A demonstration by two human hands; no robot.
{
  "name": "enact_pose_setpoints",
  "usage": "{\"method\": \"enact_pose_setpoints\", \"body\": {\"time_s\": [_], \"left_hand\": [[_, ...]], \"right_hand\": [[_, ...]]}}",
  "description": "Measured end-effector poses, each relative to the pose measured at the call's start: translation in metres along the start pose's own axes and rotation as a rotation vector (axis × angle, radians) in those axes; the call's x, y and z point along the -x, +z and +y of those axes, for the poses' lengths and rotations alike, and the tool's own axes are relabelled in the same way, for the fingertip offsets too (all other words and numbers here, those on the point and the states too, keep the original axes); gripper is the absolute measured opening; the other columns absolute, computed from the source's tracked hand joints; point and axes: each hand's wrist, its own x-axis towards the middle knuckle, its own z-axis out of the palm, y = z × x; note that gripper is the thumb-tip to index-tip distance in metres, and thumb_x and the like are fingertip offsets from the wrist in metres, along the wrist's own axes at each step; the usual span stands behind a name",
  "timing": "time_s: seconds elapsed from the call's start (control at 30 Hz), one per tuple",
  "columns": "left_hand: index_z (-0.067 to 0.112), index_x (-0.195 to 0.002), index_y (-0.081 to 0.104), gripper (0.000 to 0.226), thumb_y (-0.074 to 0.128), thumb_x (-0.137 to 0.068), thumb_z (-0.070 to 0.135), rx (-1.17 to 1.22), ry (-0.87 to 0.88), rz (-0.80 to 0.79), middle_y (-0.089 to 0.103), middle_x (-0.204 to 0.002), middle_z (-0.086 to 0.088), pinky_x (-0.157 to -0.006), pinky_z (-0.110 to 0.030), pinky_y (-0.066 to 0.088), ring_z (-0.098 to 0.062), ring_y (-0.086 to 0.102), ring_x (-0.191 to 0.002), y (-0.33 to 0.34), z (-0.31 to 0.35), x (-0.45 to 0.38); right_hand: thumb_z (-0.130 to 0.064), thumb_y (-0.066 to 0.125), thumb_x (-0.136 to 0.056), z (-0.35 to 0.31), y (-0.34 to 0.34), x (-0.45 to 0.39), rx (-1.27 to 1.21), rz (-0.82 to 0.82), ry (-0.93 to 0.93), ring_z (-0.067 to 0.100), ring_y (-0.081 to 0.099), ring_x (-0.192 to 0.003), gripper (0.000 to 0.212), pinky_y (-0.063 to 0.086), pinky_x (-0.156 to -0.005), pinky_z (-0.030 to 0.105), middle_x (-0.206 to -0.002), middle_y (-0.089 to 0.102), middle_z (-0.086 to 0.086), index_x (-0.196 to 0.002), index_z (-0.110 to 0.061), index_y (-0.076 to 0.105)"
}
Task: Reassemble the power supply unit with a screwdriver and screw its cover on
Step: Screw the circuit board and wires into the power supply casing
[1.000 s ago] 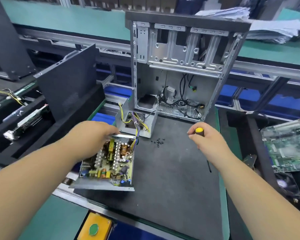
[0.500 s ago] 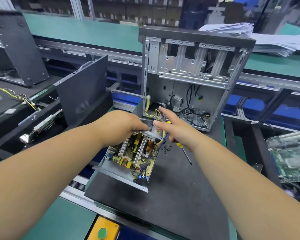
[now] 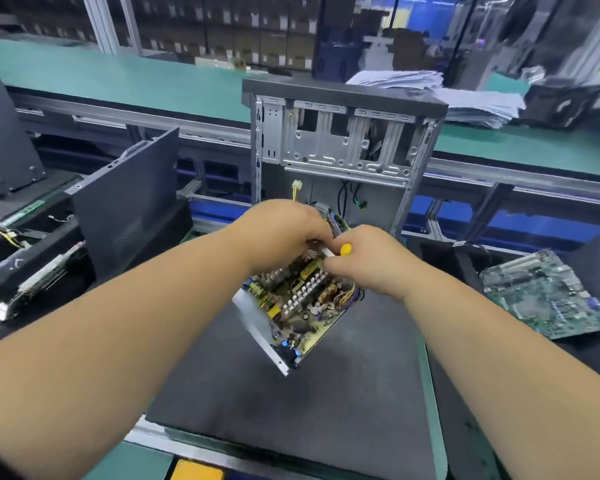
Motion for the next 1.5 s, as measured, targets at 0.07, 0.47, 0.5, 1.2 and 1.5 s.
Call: {"method": "enact_pose_setpoints", "body": {"time_s": [0.07,0.47,0.5,1.2,1.5], "left_hand": [[0.032,-0.117,0.066,0.032,0.060,-0.089,0.017,0.060,-0.069,0.059,0.063,-0.112,0.007,-0.086,-0.037,0.048,-0.019,0.056,-0.107,0.002,0.005,-0.015],[0.025,-0.141,0.042,0.060,0.032,-0.096,0.063,1.035,-1.014,-0.172,0.049,-0.141,-0.005,-0.105,-0.040,0.038,-0.027,0.051,-0.126,0.091,0.027,0.007],[0.023,-0.140,0.044,0.059,0.029,-0.098,0.061,1.119,-1.011,-0.223,0.053,-0.136,-0.006,-0.104,-0.039,0.038,-0.026,0.053,-0.123,0.100,0.035,0.007],[0.027,-0.136,0.053,0.050,0.066,-0.088,0.020,1.142,-0.827,-0.402,0.065,-0.117,0.006,-0.092,-0.027,0.042,-0.012,0.061,-0.105,0.168,0.077,0.018],[0.028,-0.137,0.051,0.044,0.059,-0.094,0.037,1.116,-0.999,-0.074,0.059,-0.131,0.007,-0.100,-0.034,0.044,-0.015,0.058,-0.115,0.152,0.060,0.036]], "right_hand": [[-0.035,0.063,-0.078,0.007,-0.005,0.006,0.018,0.041,0.070,0.015,0.043,-0.047,0.026,0.033,-0.048,0.028,-0.050,0.051,0.000,-0.071,-0.010,0.067],[-0.018,0.061,-0.082,0.107,0.009,0.053,-0.292,0.146,0.482,0.019,0.021,-0.049,0.032,0.017,-0.059,0.034,-0.046,0.023,-0.003,-0.059,-0.014,0.038],[-0.017,0.061,-0.083,0.115,0.011,0.057,-0.317,0.153,0.519,0.020,0.019,-0.050,0.034,0.016,-0.060,0.035,-0.045,0.021,-0.004,-0.059,-0.014,0.037],[-0.064,0.058,-0.085,0.174,0.073,0.074,-0.279,-0.077,0.566,0.021,0.058,-0.080,0.049,0.042,-0.068,0.029,-0.075,0.060,-0.003,-0.091,-0.017,0.074],[-0.026,0.053,-0.088,0.169,0.016,0.054,0.185,-0.326,0.616,0.022,0.057,-0.066,0.027,0.037,-0.053,0.025,-0.081,0.062,0.009,-0.107,-0.009,0.059]]}}
